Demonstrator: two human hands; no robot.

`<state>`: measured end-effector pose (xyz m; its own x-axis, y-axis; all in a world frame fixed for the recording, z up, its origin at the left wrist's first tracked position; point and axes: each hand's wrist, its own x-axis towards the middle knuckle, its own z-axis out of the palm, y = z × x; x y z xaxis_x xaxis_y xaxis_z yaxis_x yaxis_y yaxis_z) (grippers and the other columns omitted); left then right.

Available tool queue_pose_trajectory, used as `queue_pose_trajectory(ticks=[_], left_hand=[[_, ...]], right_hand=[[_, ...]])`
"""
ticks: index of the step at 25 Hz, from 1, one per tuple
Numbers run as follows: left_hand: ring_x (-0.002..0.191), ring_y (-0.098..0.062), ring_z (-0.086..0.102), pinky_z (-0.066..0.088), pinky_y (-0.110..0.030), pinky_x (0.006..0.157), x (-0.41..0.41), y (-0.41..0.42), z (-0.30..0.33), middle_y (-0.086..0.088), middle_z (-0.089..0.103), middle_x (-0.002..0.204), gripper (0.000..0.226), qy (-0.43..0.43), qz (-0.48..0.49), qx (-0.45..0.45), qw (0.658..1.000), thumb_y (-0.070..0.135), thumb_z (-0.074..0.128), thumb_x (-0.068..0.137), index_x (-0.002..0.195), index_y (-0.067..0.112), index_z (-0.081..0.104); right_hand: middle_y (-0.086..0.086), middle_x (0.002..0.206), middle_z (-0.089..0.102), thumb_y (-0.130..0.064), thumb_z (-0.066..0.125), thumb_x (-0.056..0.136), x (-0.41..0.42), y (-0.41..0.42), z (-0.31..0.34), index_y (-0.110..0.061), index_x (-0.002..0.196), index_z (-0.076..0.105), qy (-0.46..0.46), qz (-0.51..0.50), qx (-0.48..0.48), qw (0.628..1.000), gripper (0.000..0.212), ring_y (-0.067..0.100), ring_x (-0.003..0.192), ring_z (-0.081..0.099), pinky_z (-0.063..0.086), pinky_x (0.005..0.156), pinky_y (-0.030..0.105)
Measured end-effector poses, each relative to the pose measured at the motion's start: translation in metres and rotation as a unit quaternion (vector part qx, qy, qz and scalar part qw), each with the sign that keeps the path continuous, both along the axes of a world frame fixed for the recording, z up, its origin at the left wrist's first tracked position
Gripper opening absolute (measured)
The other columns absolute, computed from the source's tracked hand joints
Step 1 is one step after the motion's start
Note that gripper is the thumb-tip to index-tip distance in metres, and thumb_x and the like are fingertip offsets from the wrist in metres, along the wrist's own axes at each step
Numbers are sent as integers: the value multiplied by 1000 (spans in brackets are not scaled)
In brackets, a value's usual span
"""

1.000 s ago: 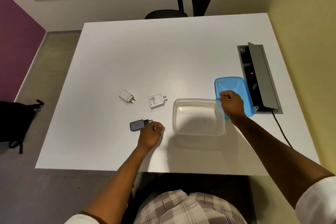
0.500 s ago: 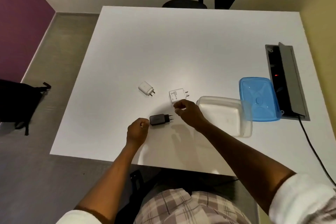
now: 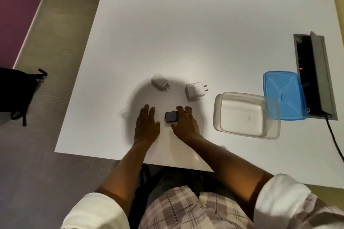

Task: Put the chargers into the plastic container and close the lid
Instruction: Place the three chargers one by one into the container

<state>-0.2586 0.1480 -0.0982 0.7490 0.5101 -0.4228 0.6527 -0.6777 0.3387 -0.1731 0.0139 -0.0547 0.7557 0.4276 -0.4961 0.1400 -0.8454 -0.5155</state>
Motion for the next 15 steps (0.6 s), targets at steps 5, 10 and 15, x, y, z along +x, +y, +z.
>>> queue_pose_trajectory(ticks=[5, 10, 15], left_hand=[[154, -28, 4, 9, -44, 126, 14, -8, -17, -11, 7, 166, 65, -49, 0, 34, 998, 25, 48, 97, 154, 15, 20], [154, -29, -2, 2, -47, 125, 10, -20, -36, -13, 0, 166, 67, -51, 2, 70, 996, 32, 41, 99, 156, 14, 10], [154, -30, -6, 2, -51, 125, 10, -32, -43, -11, -5, 166, 71, -41, -6, 87, 995, 41, 31, 100, 157, 12, -1]], right_hand=[[8, 143, 34, -38, 58, 84, 0, 13, -14, -22, 129, 50, -23, 11, 8, 1000, 48, 38, 122, 45, 51, 90, 46], [9, 146, 30, -38, 66, 79, 4, 3, -15, -22, 121, 54, -61, 75, 13, 995, 46, 37, 117, 48, 52, 86, 42], [9, 147, 28, -34, 72, 77, 6, -10, -20, -22, 123, 50, -75, 124, 12, 989, 52, 35, 119, 49, 54, 87, 39]])
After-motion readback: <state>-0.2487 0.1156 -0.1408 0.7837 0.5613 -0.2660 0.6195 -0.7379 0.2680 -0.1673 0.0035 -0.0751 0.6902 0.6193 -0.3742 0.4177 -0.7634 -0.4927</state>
